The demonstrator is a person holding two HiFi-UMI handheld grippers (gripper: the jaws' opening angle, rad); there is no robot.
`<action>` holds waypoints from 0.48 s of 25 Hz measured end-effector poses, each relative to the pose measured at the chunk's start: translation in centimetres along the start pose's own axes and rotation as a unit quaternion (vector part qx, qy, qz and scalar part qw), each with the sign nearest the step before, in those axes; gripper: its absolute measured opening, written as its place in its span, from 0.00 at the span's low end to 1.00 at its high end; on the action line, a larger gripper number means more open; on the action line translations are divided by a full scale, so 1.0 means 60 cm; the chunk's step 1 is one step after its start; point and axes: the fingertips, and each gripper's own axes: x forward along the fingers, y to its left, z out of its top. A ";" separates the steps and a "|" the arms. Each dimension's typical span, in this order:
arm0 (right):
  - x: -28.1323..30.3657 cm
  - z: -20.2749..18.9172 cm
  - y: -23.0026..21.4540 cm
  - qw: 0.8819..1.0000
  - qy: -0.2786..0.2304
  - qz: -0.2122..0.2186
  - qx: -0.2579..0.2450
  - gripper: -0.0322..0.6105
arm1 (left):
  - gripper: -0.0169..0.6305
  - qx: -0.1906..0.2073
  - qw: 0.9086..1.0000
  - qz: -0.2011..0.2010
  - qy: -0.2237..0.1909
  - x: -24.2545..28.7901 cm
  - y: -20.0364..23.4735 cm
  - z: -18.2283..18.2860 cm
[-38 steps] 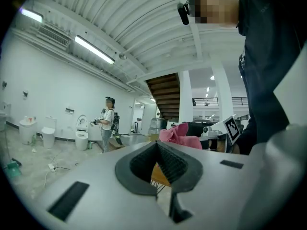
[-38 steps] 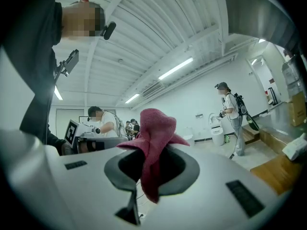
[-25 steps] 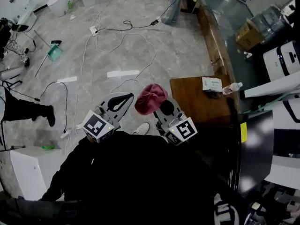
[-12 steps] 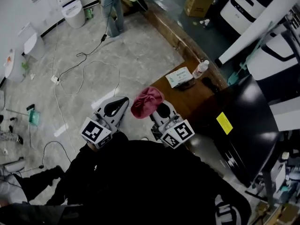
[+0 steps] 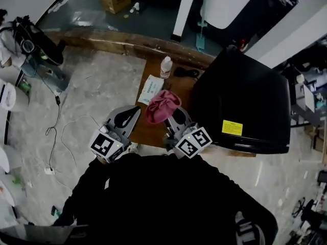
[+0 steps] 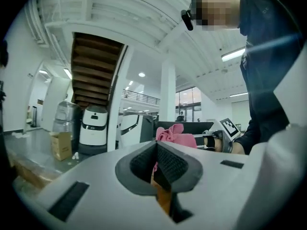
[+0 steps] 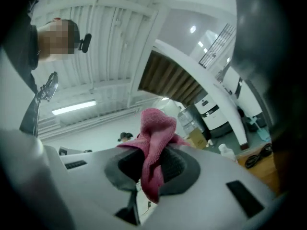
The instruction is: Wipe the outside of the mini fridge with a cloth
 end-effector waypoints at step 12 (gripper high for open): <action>0.050 0.157 -0.233 0.915 -0.284 -0.271 0.091 0.14 | 0.03 0.057 0.967 -0.246 -0.040 0.246 0.109 0.079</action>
